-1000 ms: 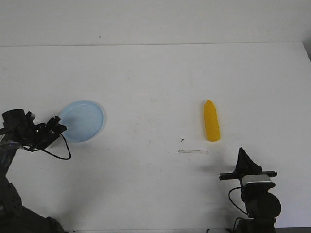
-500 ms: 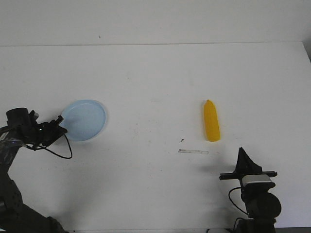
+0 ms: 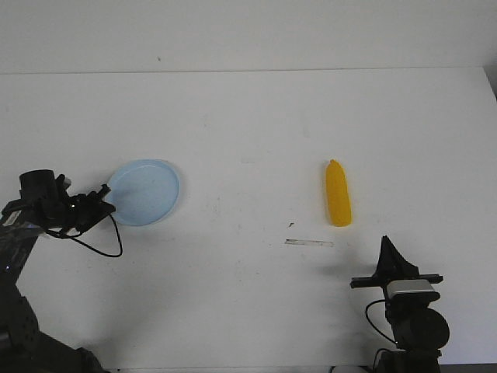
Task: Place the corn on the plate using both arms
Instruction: 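Push the light blue plate with the left gripper toward the corn, then withdraw the left gripper from the plate back to rest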
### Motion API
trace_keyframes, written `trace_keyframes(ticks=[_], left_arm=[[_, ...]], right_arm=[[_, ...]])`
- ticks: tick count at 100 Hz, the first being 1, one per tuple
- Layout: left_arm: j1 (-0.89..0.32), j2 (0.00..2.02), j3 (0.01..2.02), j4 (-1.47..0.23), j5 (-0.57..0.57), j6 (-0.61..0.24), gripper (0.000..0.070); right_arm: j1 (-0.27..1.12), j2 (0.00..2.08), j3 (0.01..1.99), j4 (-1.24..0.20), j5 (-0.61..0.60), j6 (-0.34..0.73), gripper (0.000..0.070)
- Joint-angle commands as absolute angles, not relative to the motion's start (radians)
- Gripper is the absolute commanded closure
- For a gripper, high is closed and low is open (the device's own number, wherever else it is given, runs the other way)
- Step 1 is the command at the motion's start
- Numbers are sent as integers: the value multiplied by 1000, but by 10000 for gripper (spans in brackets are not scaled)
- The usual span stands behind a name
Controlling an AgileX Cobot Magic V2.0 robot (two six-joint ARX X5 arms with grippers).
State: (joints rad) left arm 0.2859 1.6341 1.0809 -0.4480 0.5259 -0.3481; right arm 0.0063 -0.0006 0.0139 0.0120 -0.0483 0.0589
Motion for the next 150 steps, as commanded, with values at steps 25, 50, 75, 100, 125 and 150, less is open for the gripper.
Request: trace_keyframes(ticks=[25, 50, 75, 100, 125, 150], left_arm=[[21, 1591, 1091, -440, 481, -433, 699], [-244, 1592, 1091, -384, 420, -530, 699], [-373, 1596, 1091, -339, 319, -668, 699], [-414, 1621, 1091, -330, 304, -673, 699], [-440, 1657, 1091, -298, 304, -675, 697], [-440, 1674, 1091, -295, 304, -672, 603]], right_arm=[[7, 1, 13, 23, -45, 59, 695], [7, 1, 13, 23, -45, 59, 695], [7, 1, 13, 23, -45, 59, 695], [7, 1, 13, 23, -44, 59, 695], [7, 1, 13, 23, -44, 59, 695], [7, 1, 13, 23, -45, 59, 695]])
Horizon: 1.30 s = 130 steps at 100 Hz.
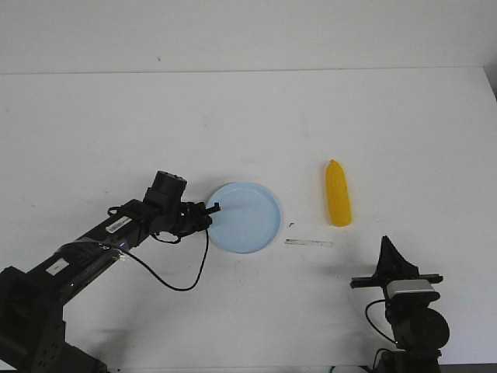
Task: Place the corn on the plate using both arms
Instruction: 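Withdraw the left gripper from the plate back to rest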
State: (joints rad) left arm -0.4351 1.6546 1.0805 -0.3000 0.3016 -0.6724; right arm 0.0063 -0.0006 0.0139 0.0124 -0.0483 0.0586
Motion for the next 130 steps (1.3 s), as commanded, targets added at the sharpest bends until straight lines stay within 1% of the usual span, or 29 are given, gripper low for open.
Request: trace_keyframes(ticks=[1, 9, 16, 39, 64, 70, 80, 90, 96, 101, 104, 117, 130], left_arm=[[-440, 1674, 1091, -295, 304, -672, 603], [-440, 1674, 1091, -293, 304, -671, 600], [-440, 1674, 1091, -293, 304, -671, 561], [-425, 1626, 1091, -318, 298, -661, 561], [-398, 1497, 1091, -313, 227, -583, 568], [-389, 1458, 1090, -312, 200, -540, 578], [-369, 1391, 1090, -311, 131, -442, 580], [-350, 1323, 1088, -309, 51, -304, 593], [-333, 1282, 1087, -305, 6, -210, 644], [-317, 1249, 1087, -302, -19, -152, 687], [-308, 1232, 1087, -296, -28, -129, 700], [-247, 1145, 1076, -250, -31, -36, 699], [-175, 1042, 1015, -156, -31, -19, 699]], right_arm=[[7, 1, 13, 23, -45, 59, 695], [7, 1, 13, 23, -45, 59, 695], [7, 1, 13, 23, -45, 59, 695], [7, 1, 13, 23, -45, 59, 695], [7, 1, 13, 23, -45, 59, 695], [7, 1, 13, 23, -45, 59, 695], [7, 1, 13, 23, -45, 59, 695], [7, 1, 13, 23, -45, 59, 695], [7, 1, 13, 23, -45, 59, 695], [7, 1, 13, 23, -45, 59, 695], [7, 1, 13, 23, -45, 59, 695], [7, 1, 13, 23, -45, 59, 695], [7, 1, 13, 23, -45, 59, 695]])
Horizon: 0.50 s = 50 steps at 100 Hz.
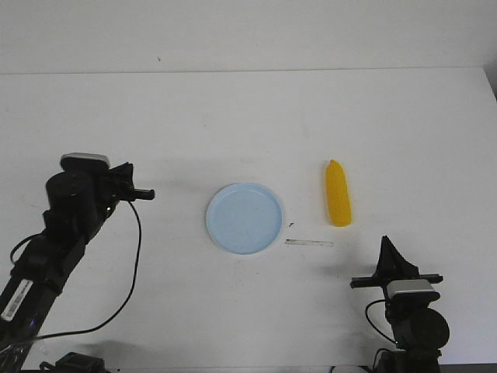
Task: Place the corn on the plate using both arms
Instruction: 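Withdraw the left gripper from the plate back to rest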
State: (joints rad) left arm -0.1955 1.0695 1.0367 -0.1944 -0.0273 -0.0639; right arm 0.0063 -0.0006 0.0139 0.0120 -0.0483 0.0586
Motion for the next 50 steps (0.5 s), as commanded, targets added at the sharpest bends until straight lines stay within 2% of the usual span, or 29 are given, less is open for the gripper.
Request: trace_keyframes(ticks=[1, 26, 50], left_arm=[[-169, 1033, 1009, -150, -31, -19, 699], [-55, 817, 831, 31, -31, -19, 699], [-32, 645, 591, 313, -31, -19, 699]], right_arm=[[7, 1, 13, 23, -45, 59, 695], [7, 1, 13, 23, -45, 59, 695], [7, 1, 13, 23, -45, 59, 695]])
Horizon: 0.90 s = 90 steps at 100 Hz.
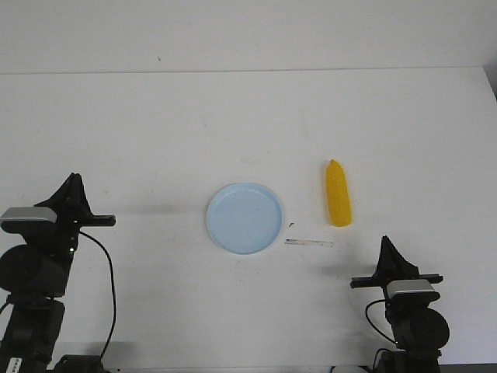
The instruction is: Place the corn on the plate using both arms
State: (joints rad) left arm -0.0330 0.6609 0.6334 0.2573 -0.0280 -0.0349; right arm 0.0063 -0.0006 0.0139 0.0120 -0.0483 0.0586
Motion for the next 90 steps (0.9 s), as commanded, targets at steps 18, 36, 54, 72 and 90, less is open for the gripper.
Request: trace_keyframes(ticks=[18, 36, 54, 72, 90], left_arm=[[-32, 560, 443, 359, -31, -20, 699], [-34, 488, 344, 361, -23, -19, 699], [-33, 428, 274, 358, -23, -20, 699], [-33, 361, 266, 264, -23, -20, 699], [-33, 267, 266, 170, -23, -20, 699]], right_arm=[[7, 1, 13, 23, -45, 59, 695], [7, 1, 13, 23, -45, 59, 695], [7, 1, 13, 23, -45, 59, 695], [7, 1, 13, 23, -45, 59, 695], [7, 1, 13, 23, -45, 59, 695]])
